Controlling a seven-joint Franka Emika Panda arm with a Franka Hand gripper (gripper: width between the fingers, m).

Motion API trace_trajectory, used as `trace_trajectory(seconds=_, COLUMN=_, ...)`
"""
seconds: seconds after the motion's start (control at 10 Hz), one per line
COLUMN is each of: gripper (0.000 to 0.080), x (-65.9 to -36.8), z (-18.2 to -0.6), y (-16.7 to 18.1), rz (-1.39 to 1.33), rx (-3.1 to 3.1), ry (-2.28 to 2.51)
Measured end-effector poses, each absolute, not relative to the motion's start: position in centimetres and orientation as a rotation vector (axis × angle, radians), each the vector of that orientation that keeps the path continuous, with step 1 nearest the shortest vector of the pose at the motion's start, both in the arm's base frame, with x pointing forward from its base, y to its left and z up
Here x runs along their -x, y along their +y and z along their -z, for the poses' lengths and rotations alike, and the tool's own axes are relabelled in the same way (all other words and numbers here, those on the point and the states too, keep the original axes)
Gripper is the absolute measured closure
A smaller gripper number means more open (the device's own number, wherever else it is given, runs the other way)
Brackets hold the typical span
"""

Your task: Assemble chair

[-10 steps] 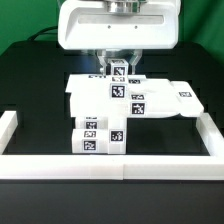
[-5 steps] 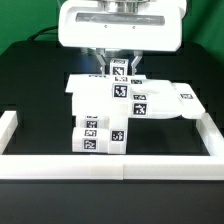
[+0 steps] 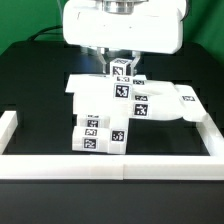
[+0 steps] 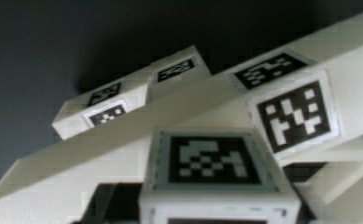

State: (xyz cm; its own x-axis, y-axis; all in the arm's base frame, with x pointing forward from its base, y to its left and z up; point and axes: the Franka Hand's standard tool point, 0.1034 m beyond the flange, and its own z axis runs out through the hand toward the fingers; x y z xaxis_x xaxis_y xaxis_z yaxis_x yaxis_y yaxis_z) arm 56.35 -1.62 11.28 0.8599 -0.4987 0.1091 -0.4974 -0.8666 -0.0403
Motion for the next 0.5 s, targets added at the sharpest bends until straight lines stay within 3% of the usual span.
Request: trace_trajectory(seconds=0.5, gripper=0.0514, x=-56.34, z=-11.23, y=-1.23, rz=0.167, rx=2.843, ry=1.208)
